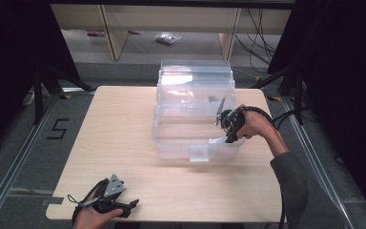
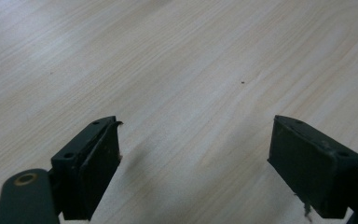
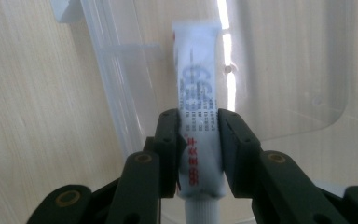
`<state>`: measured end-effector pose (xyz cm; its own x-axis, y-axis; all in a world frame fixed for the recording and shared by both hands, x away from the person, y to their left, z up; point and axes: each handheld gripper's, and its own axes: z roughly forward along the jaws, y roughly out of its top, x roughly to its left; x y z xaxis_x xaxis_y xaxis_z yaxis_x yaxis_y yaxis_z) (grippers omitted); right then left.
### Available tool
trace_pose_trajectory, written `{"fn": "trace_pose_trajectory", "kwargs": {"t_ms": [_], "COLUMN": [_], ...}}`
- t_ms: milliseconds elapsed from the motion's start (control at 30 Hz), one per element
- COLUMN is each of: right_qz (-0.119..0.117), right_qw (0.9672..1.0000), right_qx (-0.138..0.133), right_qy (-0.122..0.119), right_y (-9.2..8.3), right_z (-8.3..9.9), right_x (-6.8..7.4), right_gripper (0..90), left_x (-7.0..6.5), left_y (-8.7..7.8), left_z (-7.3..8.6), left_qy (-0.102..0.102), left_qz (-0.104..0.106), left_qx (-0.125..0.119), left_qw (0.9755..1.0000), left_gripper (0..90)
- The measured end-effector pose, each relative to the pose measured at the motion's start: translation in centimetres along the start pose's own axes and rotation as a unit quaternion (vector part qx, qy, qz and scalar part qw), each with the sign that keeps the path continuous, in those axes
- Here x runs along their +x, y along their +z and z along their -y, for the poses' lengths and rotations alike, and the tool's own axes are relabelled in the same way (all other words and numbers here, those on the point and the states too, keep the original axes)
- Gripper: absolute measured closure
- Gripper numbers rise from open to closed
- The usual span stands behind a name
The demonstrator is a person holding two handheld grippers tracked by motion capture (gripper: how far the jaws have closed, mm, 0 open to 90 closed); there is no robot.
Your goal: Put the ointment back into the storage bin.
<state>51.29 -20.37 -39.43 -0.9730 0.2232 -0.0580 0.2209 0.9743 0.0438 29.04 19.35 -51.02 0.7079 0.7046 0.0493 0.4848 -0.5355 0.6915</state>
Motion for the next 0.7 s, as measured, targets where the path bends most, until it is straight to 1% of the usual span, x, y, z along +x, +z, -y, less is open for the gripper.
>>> {"fn": "trace_pose_trajectory", "kwargs": {"t_ms": [33, 67, 133, 200, 233, 267, 300, 333, 367, 400, 433, 467, 500, 567, 600, 633, 700], "right_qz": [0.003, 0.001, 0.001, -0.002, 0.001, 0.001, 0.0, 0.002, -0.001, -0.001, 0.001, 0.004, 0.003, 0.003, 0.003, 0.004, 0.004], "right_qw": [1.0, 1.0, 1.0, 1.0, 1.0, 1.0, 0.9999, 0.9999, 0.9997, 0.9996, 0.9996, 0.9994, 0.9995, 0.9994, 0.9995, 0.9995, 0.9994], "right_qx": [0.0, 0.003, 0.005, 0.002, 0.001, 0.001, -0.014, -0.013, -0.019, -0.024, -0.028, -0.028, -0.028, -0.029, -0.029, -0.029, -0.03], "right_qy": [-0.005, -0.001, -0.007, -0.006, 0.007, 0.007, -0.001, 0.01, 0.015, 0.013, 0.011, 0.021, 0.017, 0.02, 0.014, 0.014, 0.014], "right_y": [-0.1, -0.1, 0.0, 0.0, 0.0, 0.0, 0.0, -0.2, -0.4, -0.6, -0.7, -0.9, -0.9, -1.1, -1.1, -1.1, -1.1], "right_z": [0.0, 0.0, -0.2, -0.2, -0.2, -0.2, -0.2, -0.3, -0.2, -0.2, -0.3, -0.2, -0.2, -0.1, -0.1, -0.1, 0.0], "right_x": [0.0, 0.1, 0.0, 0.0, 0.0, 0.0, -0.3, -0.1, -0.1, -0.1, -0.2, -0.1, -0.1, 0.0, -0.1, -0.2, -0.2], "right_gripper": [70.4, 70.4, 70.4, 70.4, 70.2, 70.2, 68.2, 67.9, 67.7, 66.9, 65.6, 64.7, 64.7, 64.6, 64.7, 64.9, 65.0], "left_x": [0.0, 0.0, 0.0, 0.0, -0.1, -0.1, 0.0, 0.0, -0.1, 0.0, 0.0, 0.0, 0.0, 0.0, -0.1, 0.0, 0.0], "left_y": [0.0, 0.0, 0.0, 0.1, 0.0, 0.0, -0.1, 0.0, 0.0, -0.1, 0.0, 0.0, 0.1, 0.0, 0.0, 0.1, 0.1], "left_z": [0.0, 0.0, 0.0, 0.0, 0.0, 0.0, 0.0, 0.0, 0.0, 0.0, 0.0, 0.0, 0.0, 0.0, 0.0, 0.0, 0.0], "left_qy": [-0.001, 0.0, 0.001, -0.002, -0.004, -0.004, 0.005, 0.003, -0.004, 0.003, -0.003, -0.002, -0.002, -0.002, -0.002, 0.003, -0.002], "left_qz": [0.001, 0.0, -0.002, 0.001, 0.001, 0.001, 0.004, 0.003, 0.002, 0.002, 0.0, 0.0, 0.001, 0.0, 0.0, 0.001, 0.001], "left_qx": [-0.001, 0.0, 0.003, -0.002, 0.0, 0.0, 0.004, 0.001, -0.001, 0.004, 0.0, 0.0, -0.002, 0.0, 0.0, -0.001, -0.001], "left_qw": [1.0, 1.0, 1.0, 1.0, 1.0, 1.0, 1.0, 1.0, 1.0, 1.0, 1.0, 1.0, 1.0, 1.0, 1.0, 1.0, 1.0], "left_gripper": [15.9, 15.9, 15.9, 15.9, 15.9, 15.9, 15.9, 15.9, 15.9, 15.9, 15.9, 15.9, 15.9, 15.9, 15.9, 15.9, 15.9]}}
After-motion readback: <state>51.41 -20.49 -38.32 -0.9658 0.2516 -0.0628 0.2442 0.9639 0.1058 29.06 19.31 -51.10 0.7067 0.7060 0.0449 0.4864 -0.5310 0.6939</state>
